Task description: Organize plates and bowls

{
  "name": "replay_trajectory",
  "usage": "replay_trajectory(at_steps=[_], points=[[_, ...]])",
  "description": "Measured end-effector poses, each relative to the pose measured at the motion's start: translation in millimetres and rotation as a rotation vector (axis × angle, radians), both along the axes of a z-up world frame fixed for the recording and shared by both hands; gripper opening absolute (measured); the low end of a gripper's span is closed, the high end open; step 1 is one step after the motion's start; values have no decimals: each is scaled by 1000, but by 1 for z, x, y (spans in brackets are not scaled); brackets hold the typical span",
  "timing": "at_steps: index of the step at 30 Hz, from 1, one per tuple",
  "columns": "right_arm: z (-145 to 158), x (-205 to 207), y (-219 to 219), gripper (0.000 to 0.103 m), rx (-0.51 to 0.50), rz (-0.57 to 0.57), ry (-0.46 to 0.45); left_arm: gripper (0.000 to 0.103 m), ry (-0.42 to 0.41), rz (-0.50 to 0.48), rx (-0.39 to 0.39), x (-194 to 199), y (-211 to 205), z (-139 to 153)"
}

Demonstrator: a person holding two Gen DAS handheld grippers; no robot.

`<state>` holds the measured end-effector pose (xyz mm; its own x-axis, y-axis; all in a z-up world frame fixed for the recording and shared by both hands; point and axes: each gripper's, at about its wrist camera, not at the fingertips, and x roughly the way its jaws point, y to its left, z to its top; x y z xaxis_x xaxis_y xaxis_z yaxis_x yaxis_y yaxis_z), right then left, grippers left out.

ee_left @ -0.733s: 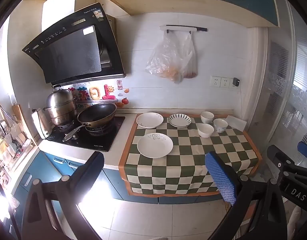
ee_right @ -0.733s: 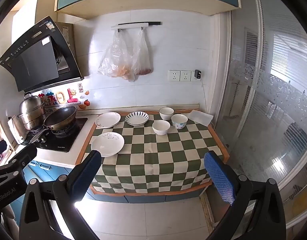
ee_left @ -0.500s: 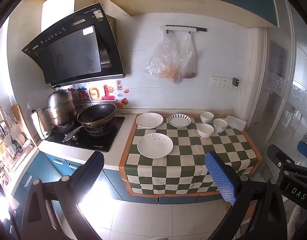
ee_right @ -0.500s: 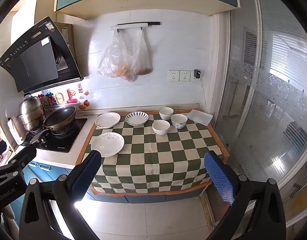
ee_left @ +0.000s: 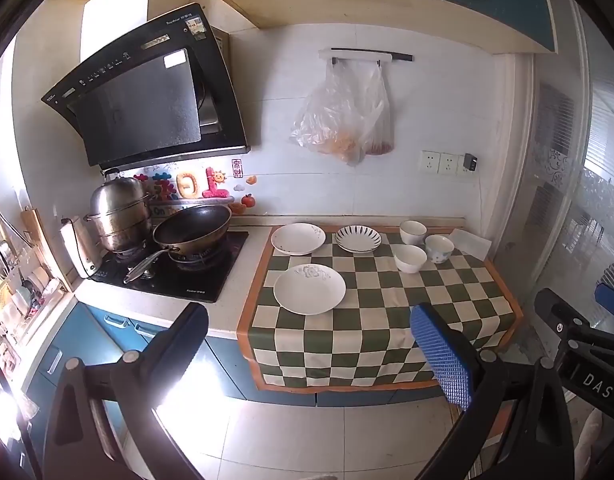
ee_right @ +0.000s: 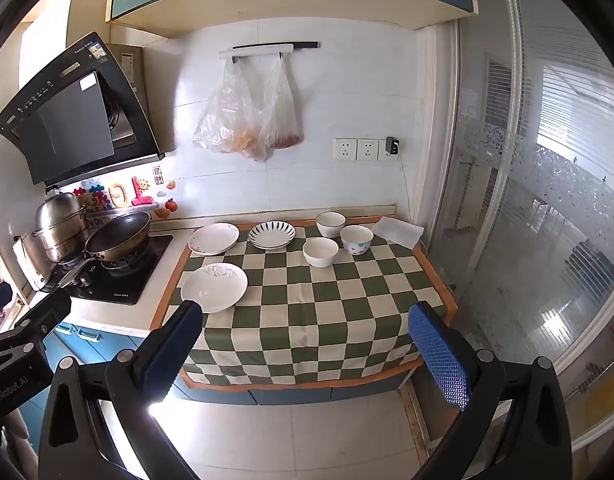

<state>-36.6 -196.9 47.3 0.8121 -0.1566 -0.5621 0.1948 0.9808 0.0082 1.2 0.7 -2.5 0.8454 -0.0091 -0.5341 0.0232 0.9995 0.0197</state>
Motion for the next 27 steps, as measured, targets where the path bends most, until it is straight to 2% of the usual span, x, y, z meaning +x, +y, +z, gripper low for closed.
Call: replay_trajectory(at_steps=[27], points=[[-3,1,-2,103,4,-5,0,103,3,0,5,4,-1,-1]])
